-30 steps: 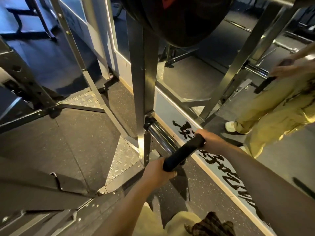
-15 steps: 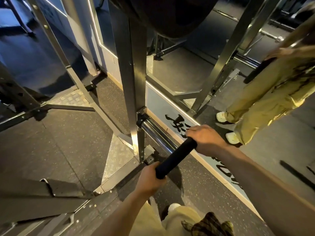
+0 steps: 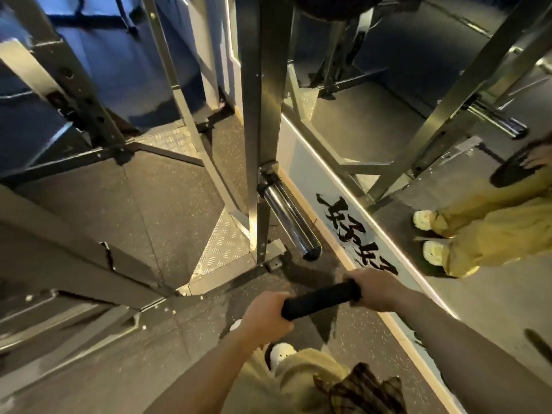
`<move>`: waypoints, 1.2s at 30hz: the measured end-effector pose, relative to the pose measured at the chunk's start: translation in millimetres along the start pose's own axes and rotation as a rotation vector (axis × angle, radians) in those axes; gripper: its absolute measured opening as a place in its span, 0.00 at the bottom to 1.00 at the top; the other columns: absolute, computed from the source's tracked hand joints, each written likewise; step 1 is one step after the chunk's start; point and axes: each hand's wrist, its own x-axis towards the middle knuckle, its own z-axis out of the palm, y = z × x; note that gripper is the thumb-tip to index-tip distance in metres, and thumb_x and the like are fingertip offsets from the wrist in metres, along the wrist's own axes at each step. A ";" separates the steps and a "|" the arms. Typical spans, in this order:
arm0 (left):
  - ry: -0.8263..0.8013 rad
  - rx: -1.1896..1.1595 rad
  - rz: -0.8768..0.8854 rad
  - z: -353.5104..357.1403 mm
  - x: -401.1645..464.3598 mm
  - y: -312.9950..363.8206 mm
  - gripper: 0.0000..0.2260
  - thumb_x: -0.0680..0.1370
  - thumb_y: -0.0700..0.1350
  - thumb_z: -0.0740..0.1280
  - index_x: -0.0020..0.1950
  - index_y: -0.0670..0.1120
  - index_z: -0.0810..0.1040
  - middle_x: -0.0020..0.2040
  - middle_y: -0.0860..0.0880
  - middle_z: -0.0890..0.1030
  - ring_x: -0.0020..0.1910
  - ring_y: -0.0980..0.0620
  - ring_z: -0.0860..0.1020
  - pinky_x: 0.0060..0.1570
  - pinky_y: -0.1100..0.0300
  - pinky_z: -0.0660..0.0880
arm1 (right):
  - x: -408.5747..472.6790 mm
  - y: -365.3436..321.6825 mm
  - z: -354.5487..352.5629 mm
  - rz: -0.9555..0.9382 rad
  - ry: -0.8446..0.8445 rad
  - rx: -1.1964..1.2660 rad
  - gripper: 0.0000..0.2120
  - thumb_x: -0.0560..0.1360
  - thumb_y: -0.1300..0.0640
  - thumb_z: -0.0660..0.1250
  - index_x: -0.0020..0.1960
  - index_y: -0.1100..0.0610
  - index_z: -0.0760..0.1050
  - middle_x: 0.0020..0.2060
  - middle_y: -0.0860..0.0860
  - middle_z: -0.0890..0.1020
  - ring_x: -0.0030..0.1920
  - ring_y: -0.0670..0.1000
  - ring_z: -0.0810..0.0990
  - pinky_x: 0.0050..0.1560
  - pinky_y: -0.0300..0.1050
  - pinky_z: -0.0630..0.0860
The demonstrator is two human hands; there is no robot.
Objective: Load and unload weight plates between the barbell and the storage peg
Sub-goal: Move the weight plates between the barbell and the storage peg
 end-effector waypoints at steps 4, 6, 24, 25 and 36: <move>-0.098 -0.111 -0.177 31.1 -41.9 -32.6 0.12 0.73 0.44 0.72 0.56 0.51 0.79 0.50 0.52 0.82 0.50 0.55 0.79 0.56 0.59 0.76 | 6.9 -13.9 57.2 -0.131 -0.209 0.025 0.09 0.72 0.51 0.71 0.47 0.40 0.73 0.45 0.40 0.78 0.49 0.40 0.76 0.54 0.42 0.73; -0.127 -0.136 -0.244 49.2 -70.0 -51.2 0.13 0.73 0.45 0.71 0.57 0.50 0.79 0.51 0.51 0.82 0.51 0.54 0.79 0.56 0.57 0.76 | 11.7 -31.1 78.1 -0.234 -0.307 -0.028 0.08 0.73 0.52 0.70 0.47 0.41 0.74 0.47 0.41 0.79 0.50 0.41 0.77 0.57 0.43 0.74; 0.380 -0.726 -0.763 182.4 -351.3 -201.6 0.07 0.66 0.39 0.63 0.41 0.50 0.73 0.41 0.49 0.77 0.44 0.50 0.77 0.35 0.64 0.66 | 16.9 -358.3 230.1 -0.826 -0.614 -0.766 0.26 0.72 0.56 0.71 0.68 0.56 0.70 0.66 0.54 0.74 0.67 0.55 0.72 0.63 0.46 0.68; 0.406 -0.759 -0.773 185.7 -367.8 -210.0 0.07 0.65 0.40 0.63 0.39 0.51 0.72 0.40 0.49 0.77 0.44 0.49 0.77 0.35 0.63 0.66 | 10.2 -378.0 239.3 -0.850 -0.612 -0.785 0.27 0.72 0.56 0.71 0.70 0.55 0.69 0.67 0.54 0.73 0.68 0.54 0.71 0.65 0.45 0.67; 0.732 -0.882 -1.018 198.2 -523.7 -279.6 0.08 0.68 0.40 0.66 0.45 0.47 0.78 0.41 0.50 0.81 0.45 0.51 0.79 0.34 0.73 0.64 | -47.8 -594.4 332.5 -1.344 -0.555 -0.998 0.18 0.74 0.54 0.67 0.63 0.48 0.72 0.62 0.47 0.76 0.66 0.49 0.72 0.64 0.44 0.65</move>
